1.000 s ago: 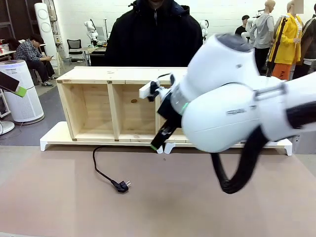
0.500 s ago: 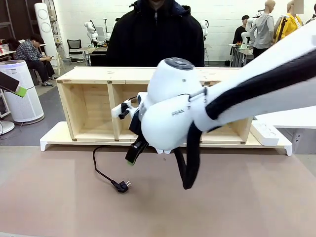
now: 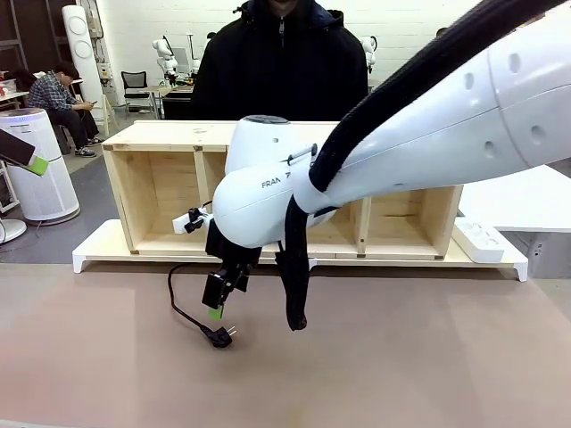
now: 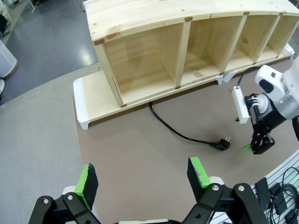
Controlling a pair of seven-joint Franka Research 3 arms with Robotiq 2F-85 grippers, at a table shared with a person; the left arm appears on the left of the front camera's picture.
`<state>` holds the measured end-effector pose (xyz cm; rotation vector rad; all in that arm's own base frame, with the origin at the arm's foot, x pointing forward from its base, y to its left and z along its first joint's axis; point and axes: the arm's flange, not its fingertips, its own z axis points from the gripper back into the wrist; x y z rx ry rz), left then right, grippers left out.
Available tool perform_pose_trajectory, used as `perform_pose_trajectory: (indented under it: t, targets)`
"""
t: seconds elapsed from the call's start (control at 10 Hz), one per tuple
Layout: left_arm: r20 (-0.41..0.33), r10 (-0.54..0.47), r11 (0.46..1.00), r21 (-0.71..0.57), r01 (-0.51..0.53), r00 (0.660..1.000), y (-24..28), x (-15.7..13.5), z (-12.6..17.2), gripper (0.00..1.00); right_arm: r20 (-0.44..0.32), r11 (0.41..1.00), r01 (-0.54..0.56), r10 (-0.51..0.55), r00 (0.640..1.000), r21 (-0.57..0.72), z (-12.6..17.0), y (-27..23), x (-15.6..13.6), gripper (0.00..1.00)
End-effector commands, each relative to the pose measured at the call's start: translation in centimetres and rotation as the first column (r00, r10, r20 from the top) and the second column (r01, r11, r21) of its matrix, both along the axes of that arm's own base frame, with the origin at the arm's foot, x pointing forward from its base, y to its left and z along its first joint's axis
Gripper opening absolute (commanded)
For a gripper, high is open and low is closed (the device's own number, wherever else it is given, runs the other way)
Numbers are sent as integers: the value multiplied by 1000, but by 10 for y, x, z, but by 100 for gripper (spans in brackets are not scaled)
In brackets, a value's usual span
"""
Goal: Perform cable management.
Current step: When the cord part of the Power Cable appears at the lower middle area of the table and stops, grasp the cord part of the Power Cable.
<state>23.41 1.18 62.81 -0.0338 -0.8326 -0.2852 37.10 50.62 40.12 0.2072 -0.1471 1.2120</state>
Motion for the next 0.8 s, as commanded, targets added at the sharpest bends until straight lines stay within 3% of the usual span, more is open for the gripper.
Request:
perform_pose_trajectory:
  t: [0.0,0.3,0.7]
  targets:
    - [4,4,1000,-5,-4,1000,1,1,1,100,-20,1000,18,-18,1000,0,0,26,4,100]
    - [4,4,1000,-5,-4,1000,1,1,1,100,-25,998,55,-54,998,40,-13,40,11,100]
    - [4,4,1000,-5,-4,1000,1,1,1,100,-20,995,89,-90,996,-49,-25,37,14,100]
